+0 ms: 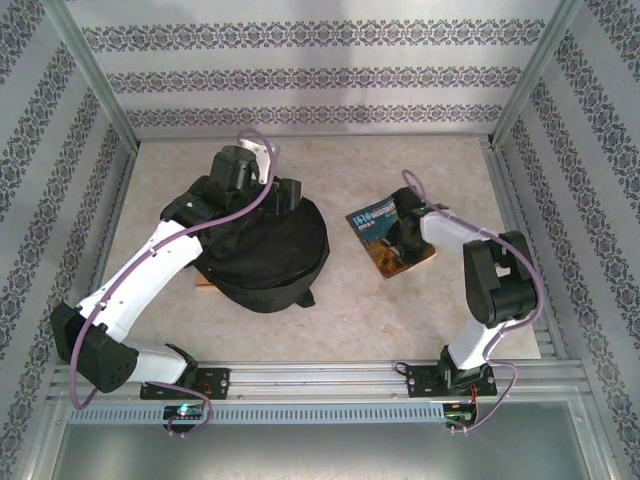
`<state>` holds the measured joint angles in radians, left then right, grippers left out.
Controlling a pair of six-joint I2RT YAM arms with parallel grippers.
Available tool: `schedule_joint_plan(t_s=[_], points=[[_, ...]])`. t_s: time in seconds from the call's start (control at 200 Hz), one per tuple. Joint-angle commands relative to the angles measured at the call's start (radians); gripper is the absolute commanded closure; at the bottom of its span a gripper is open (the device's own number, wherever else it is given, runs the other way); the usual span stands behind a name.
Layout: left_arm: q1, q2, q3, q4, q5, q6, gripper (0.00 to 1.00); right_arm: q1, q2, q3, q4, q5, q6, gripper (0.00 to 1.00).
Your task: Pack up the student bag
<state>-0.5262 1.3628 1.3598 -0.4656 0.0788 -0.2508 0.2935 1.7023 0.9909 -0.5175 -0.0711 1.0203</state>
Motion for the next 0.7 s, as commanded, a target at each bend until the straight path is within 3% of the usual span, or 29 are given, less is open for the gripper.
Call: schedule_joint_plan(t_s=[0.0,0.11,0.22,0.415,0.55,0.7], points=[[-0.023,0.033,0.014,-0.067,0.014,-0.022,0.23,0.130,0.002,-0.078,0.017,-0.067,0.111,0.55],[-0.023,0.044,0.018,-0.096,0.017,0.010,0.23,0.234,-0.029,-0.067,-0.021,-0.031,0.078,0.53],[-0.023,0.031,0.003,-0.096,-0.016,0.052,0.22,0.240,-0.121,-0.043,-0.050,0.029,-0.065,0.48],[-0.021,0.008,-0.077,-0.027,-0.026,0.057,0.21,0.146,-0.193,0.092,-0.131,0.116,-0.351,0.41],[-0.020,-0.004,-0.100,-0.002,-0.004,0.054,0.21,0.086,-0.090,0.217,-0.184,0.191,-0.561,0.35],[-0.020,-0.026,-0.126,0.016,-0.006,0.064,0.21,-0.016,0.040,0.290,-0.230,0.125,-0.652,0.32]])
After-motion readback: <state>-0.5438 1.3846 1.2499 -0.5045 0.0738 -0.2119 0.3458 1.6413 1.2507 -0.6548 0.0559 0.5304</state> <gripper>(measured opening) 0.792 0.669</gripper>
